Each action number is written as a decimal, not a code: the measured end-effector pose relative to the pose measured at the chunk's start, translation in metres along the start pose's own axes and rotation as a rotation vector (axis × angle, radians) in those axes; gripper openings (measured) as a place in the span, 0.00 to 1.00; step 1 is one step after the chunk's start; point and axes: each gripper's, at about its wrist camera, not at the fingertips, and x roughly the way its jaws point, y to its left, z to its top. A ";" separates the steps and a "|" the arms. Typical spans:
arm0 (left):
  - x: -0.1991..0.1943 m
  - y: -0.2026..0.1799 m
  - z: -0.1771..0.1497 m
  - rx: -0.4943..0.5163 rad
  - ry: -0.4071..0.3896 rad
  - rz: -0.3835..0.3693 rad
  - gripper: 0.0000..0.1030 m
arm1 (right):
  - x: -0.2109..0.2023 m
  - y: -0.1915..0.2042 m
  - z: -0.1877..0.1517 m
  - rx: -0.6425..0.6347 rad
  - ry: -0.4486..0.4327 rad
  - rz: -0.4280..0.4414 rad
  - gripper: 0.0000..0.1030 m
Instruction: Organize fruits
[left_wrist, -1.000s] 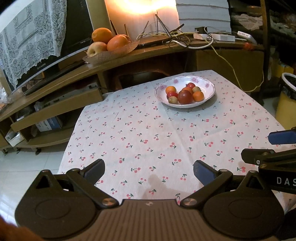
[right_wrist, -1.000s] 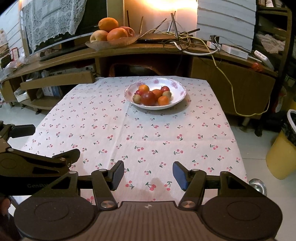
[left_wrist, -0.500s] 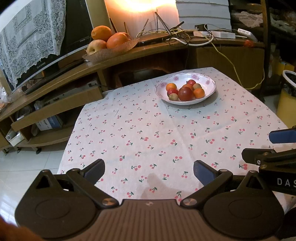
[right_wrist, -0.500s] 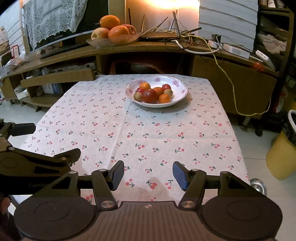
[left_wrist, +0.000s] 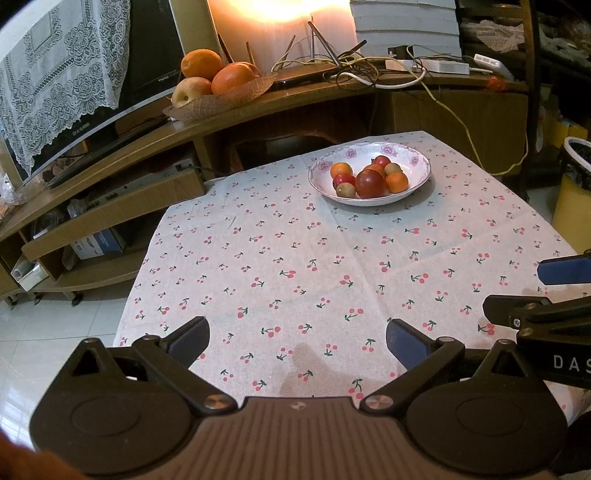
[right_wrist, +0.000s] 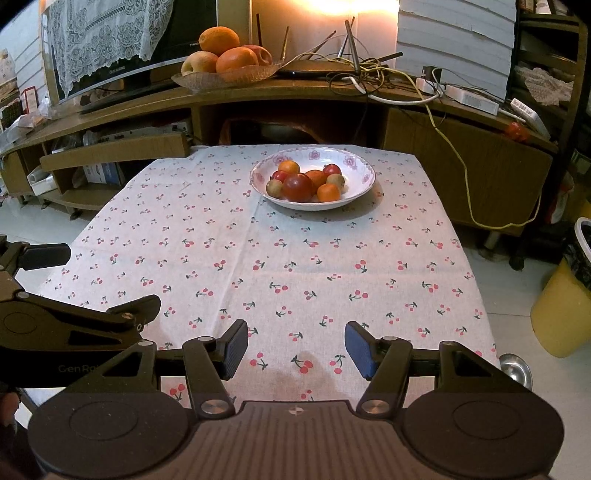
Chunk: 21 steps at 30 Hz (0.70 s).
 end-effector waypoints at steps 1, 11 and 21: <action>0.000 0.000 0.000 0.001 0.000 0.000 1.00 | 0.000 0.000 0.000 0.000 0.000 0.000 0.58; 0.000 0.000 -0.001 0.004 0.000 0.001 1.00 | 0.000 0.000 0.000 -0.001 0.001 -0.001 0.58; 0.000 -0.001 -0.001 0.005 -0.001 0.003 1.00 | 0.000 0.001 -0.001 -0.002 0.001 -0.001 0.58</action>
